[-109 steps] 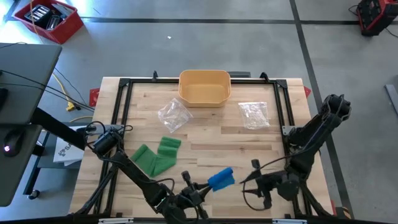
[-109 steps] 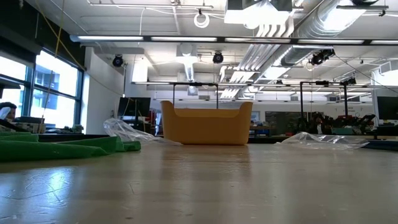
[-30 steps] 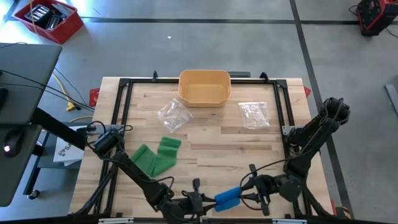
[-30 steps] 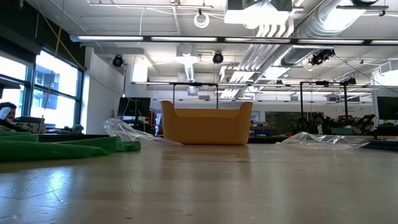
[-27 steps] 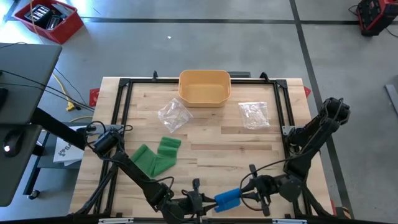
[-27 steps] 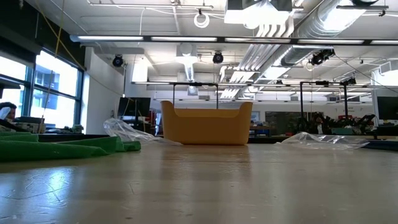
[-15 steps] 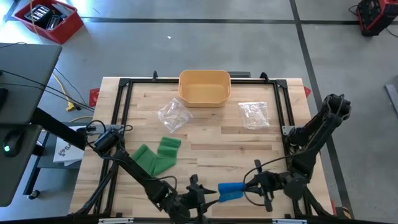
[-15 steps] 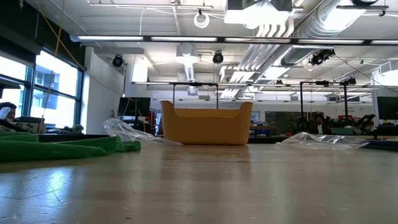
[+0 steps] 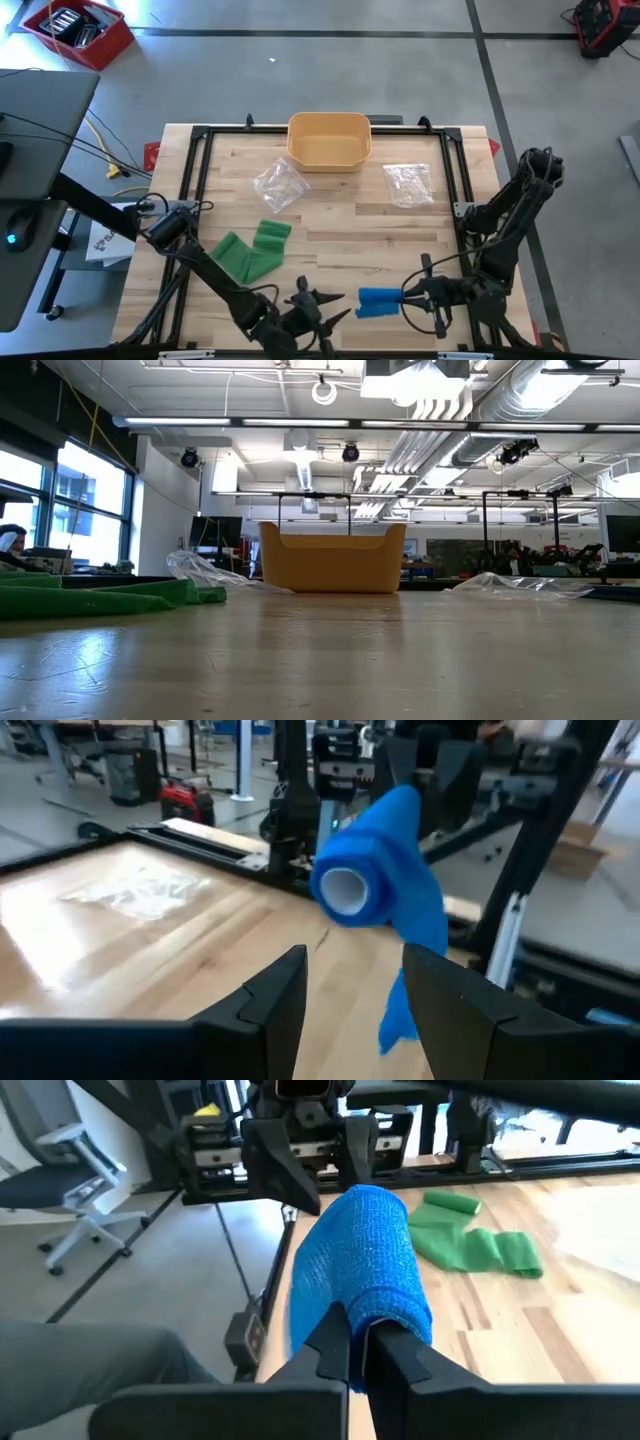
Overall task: Roll bandage
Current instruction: Roll the blue bandage
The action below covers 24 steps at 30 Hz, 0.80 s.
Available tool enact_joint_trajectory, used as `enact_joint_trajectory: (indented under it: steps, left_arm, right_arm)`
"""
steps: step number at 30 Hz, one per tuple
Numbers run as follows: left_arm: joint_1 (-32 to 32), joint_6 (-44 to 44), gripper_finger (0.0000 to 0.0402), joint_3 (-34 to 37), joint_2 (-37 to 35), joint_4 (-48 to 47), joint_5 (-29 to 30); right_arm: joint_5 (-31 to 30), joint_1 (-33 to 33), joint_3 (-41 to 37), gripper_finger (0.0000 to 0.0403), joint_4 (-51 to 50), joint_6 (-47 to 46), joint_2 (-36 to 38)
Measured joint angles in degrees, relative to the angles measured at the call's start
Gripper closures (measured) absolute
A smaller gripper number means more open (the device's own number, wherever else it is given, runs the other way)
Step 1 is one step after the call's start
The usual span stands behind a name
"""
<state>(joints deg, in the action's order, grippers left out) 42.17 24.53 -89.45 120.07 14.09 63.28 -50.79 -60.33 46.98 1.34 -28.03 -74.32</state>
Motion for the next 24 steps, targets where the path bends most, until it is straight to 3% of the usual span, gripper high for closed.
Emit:
enact_joint_trajectory:
  steps: [7, 10, 16, 21, 24]
  left_arm:
    - [-3.6, 10.0, 0.0241, 0.6, 0.1, 4.3, -3.1]
    - [-5.2, 7.6, 0.0241, 0.7, 0.2, 6.7, -5.1]
    - [-8.5, 0.3, 0.0241, 0.6, 0.7, 20.8, -23.0]
    - [-9.3, -3.3, 0.0246, 0.6, 0.8, 24.8, -26.0]
    - [-9.6, -3.6, 0.027, 0.6, 1.1, 23.9, -25.7]
  right_arm:
    - [-5.4, -0.4, 0.3, 0.04, 0.5, 5.2, 2.4]
    - [-7.5, -0.4, 1.0, 0.04, 0.7, 8.5, 3.2]
    - [-7.7, -0.4, 1.0, 0.04, 0.1, 10.3, 3.6]
    - [-9.0, -0.8, 1.0, 0.04, -0.2, 10.5, 3.6]
    - [-10.1, -1.0, 1.0, 0.04, -0.4, 10.6, 3.6]
